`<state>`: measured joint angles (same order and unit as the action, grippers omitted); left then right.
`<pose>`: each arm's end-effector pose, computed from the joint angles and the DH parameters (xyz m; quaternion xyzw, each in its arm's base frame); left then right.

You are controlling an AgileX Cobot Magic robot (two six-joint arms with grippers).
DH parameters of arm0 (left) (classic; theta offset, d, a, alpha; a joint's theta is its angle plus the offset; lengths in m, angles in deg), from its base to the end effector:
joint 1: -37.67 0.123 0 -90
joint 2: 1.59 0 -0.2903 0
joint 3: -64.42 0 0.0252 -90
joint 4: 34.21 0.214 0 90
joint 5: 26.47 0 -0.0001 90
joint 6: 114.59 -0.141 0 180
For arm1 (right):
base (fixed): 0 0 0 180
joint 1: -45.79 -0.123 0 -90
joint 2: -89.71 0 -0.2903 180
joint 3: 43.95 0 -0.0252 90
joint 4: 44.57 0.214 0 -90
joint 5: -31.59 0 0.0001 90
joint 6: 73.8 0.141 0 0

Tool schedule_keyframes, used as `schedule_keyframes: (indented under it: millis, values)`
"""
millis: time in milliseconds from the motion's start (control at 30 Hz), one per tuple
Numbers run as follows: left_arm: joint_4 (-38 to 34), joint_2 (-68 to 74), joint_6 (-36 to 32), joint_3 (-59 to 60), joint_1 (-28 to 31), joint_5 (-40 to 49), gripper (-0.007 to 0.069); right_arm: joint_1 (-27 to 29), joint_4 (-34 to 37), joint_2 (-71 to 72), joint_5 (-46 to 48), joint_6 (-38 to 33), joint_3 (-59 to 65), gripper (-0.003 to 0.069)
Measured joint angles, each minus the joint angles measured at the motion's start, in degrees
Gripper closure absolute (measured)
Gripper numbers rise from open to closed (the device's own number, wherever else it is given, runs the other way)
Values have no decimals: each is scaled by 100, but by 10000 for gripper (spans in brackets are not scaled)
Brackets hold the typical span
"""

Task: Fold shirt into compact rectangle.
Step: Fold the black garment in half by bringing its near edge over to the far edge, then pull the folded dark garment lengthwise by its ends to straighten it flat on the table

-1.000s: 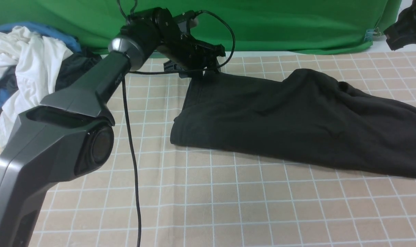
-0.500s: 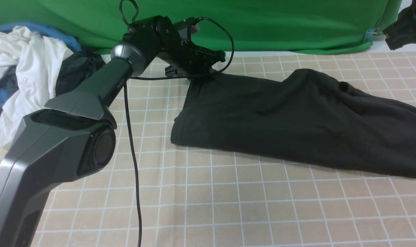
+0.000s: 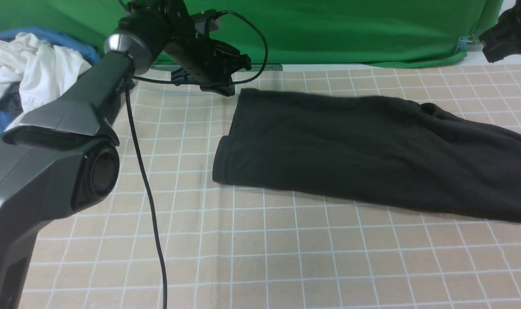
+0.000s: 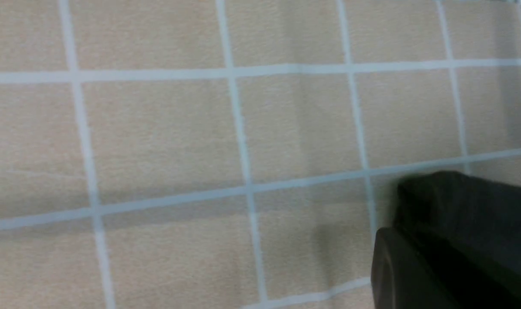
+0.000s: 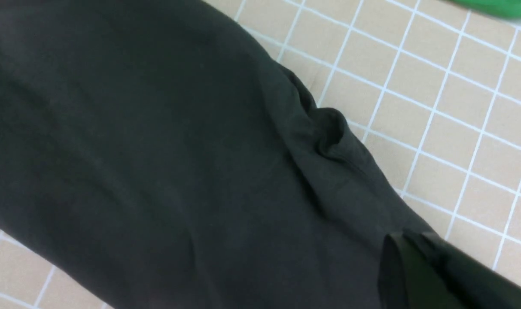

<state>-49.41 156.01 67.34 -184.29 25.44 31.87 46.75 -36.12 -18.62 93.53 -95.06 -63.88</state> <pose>0.5387 -0.1490 0.1486 0.0507 0.9502 -0.1611 0.2618 0.3744 0.0120 0.3085 -0.1533 0.9519 0.0212 0.2643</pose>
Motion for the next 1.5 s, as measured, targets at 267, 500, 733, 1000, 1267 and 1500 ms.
schedule_keyframes:
  millis: [267,500,733,1000,1267,1500]
  values:
    - [13,0,13,0,12,-212,588,0,-6,0,18,67,0,632]
    - [17,-103,202,-23,12,774,398,0,-6,0,42,95,0,632]
    - [-116,-382,646,-236,12,1108,214,0,-6,-5,37,271,0,632]
    - [-1127,-1300,551,1329,-172,1090,237,0,-6,-22,289,373,0,632]
    - [-747,-1424,370,2889,-355,1058,431,0,-6,-126,375,340,0,632]
    - [-571,-1528,584,2897,-311,1087,521,0,-6,-138,464,328,0,632]
